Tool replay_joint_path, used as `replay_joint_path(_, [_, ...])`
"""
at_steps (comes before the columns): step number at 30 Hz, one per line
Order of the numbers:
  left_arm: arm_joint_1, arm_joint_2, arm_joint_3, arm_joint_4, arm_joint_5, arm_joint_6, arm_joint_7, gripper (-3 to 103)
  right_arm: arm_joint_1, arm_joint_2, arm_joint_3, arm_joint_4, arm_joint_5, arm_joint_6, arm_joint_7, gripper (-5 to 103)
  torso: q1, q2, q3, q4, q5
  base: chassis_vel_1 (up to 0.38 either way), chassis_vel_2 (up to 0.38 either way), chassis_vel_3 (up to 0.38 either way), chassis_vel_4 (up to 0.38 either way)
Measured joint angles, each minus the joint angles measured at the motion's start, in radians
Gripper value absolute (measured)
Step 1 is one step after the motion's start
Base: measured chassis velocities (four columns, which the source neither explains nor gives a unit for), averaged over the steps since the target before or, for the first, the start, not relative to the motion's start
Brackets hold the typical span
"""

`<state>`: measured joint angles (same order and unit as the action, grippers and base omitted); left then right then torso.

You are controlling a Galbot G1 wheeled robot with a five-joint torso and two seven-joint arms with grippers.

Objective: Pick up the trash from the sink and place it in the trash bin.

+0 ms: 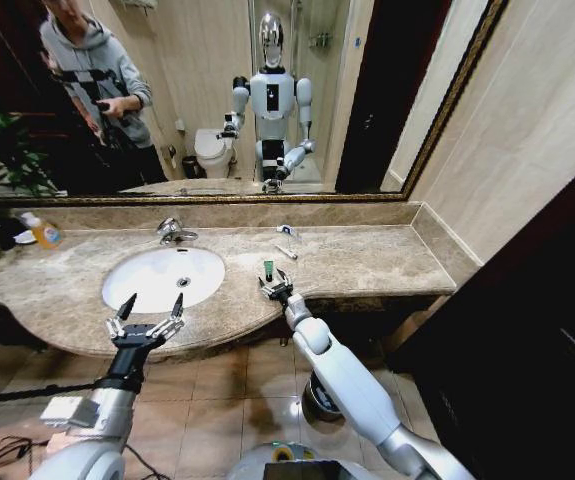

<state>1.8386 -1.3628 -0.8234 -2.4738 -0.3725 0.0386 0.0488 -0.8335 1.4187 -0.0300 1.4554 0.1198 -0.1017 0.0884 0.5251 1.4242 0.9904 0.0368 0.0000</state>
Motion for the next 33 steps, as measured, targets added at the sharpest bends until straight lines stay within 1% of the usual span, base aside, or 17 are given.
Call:
replay_joint_path(1, [0.000, 0.000, 0.000, 0.000, 0.000, 0.000, 0.000, 100, 0.000, -0.001, 0.001, 0.000, 0.000, 0.000, 0.000, 61, 0.000, 0.000, 0.000, 0.0000, 0.0000, 0.000, 0.000, 0.000, 0.000])
replay_joint_path(2, [0.000, 0.000, 0.000, 0.000, 0.000, 0.000, 0.000, 100, 0.000, -0.001, 0.001, 0.000, 0.000, 0.000, 0.000, 61, 0.000, 0.000, 0.000, 0.0000, 0.0000, 0.000, 0.000, 0.000, 0.000])
replay_joint_path(4, [0.000, 0.000, 0.000, 0.000, 0.000, 0.000, 0.000, 100, -0.003, -0.003, 0.001, 0.002, 0.000, 0.001, 0.001, 52, 0.000, 0.000, 0.000, 0.0000, 0.0000, 0.000, 0.000, 0.000, 0.000])
replay_joint_path(5, [0.000, 0.000, 0.000, 0.000, 0.000, 0.000, 0.000, 100, -0.003, -0.003, 0.001, 0.002, 0.000, 0.001, 0.001, 52, 0.000, 0.000, 0.000, 0.0000, 0.0000, 0.000, 0.000, 0.000, 0.000])
replay_joint_path(6, [0.000, 0.000, 0.000, 0.000, 0.000, 0.000, 0.000, 100, -0.006, -0.005, 0.001, 0.004, 0.000, 0.001, 0.002, 48, 0.000, 0.000, 0.000, 0.0000, 0.0000, 0.000, 0.000, 0.000, 0.000])
replay_joint_path(7, [0.000, 0.000, 0.000, 0.000, 0.000, 0.000, 0.000, 100, -0.007, -0.006, 0.001, 0.005, 0.000, 0.001, 0.002, 48, 0.000, 0.000, 0.000, 0.0000, 0.0000, 0.000, 0.000, 0.000, 0.000])
replay_joint_path(8, [0.000, 0.000, 0.000, 0.000, 0.000, 0.000, 0.000, 100, -0.011, -0.008, 0.001, 0.009, 0.000, 0.001, 0.002, 40, 0.000, 0.000, 0.000, 0.0000, -0.0001, 0.000, 0.000, 0.000, 0.000])
replay_joint_path(10, [0.000, 0.000, 0.000, 0.000, 0.000, 0.000, 0.000, 100, -0.014, -0.010, 0.001, 0.013, 0.000, 0.001, 0.002, 40, 0.000, 0.000, 0.000, 0.0000, 0.0000, 0.000, 0.000, 0.000, 0.000])
replay_joint_path(12, [0.000, 0.000, 0.000, 0.000, 0.000, 0.000, 0.000, 100, -0.020, -0.016, -0.001, 0.020, 0.000, 0.002, 0.003, 33, 0.000, 0.000, 0.000, 0.0000, 0.0000, 0.000, 0.000, 0.000, 0.000])
replay_joint_path(13, [0.000, 0.000, 0.000, 0.000, 0.000, 0.000, 0.000, 100, -0.020, -0.016, -0.001, 0.020, 0.000, 0.002, 0.003, 33, 0.000, 0.000, 0.000, 0.0000, 0.0000, 0.000, 0.000, 0.000, 0.000])
replay_joint_path(16, [0.000, 0.000, 0.000, 0.000, 0.000, 0.000, 0.000, 100, -0.025, -0.022, -0.002, 0.031, 0.000, 0.003, 0.003, 22, 0.000, 0.000, 0.000, 0.0000, 0.0000, 0.000, 0.000, 0.000, 0.000])
replay_joint_path(18, [0.000, 0.000, 0.000, 0.000, 0.000, 0.000, 0.000, 100, -0.025, -0.023, -0.002, 0.033, 0.001, 0.003, 0.004, 20, 0.000, 0.000, 0.000, 0.0000, 0.0000, 0.000, 0.000, 0.000, 0.000])
replay_joint_path(26, [0.000, 0.000, 0.000, 0.000, 0.000, 0.000, 0.000, 100, -0.032, -0.046, 0.006, 0.078, 0.014, 0.004, 0.008, 20, 0.000, 0.000, 0.000, 0.0000, 0.0000, 0.000, 0.000, 0.000, 0.000])
replay_joint_path(33, [0.000, 0.000, 0.000, 0.000, 0.000, 0.000, 0.000, 100, -0.076, -0.085, 0.046, 0.146, 0.026, 0.047, -0.012, 20, 0.000, 0.000, 0.000, 0.0000, 0.0001, 0.000, 0.000, 0.000, 0.000])
